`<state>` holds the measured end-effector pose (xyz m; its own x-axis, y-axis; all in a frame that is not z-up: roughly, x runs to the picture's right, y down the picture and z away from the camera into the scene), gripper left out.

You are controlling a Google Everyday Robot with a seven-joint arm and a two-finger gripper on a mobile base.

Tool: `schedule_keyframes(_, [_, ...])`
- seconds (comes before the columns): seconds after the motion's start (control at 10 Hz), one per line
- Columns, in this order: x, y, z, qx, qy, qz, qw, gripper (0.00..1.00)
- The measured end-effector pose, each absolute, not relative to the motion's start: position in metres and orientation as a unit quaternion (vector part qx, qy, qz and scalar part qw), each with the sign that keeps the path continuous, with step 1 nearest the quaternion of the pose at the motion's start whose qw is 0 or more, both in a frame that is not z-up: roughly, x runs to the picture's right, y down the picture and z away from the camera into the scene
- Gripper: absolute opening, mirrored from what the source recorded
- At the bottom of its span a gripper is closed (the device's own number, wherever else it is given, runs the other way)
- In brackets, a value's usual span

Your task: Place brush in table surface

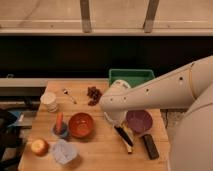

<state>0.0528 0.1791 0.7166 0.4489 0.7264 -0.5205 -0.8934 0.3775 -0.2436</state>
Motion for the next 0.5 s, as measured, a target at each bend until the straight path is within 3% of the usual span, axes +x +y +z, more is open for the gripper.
schedule_keyframes(0.5, [0.032,0.242,0.758,-0.329,0.173,0.475,0.798,0.00])
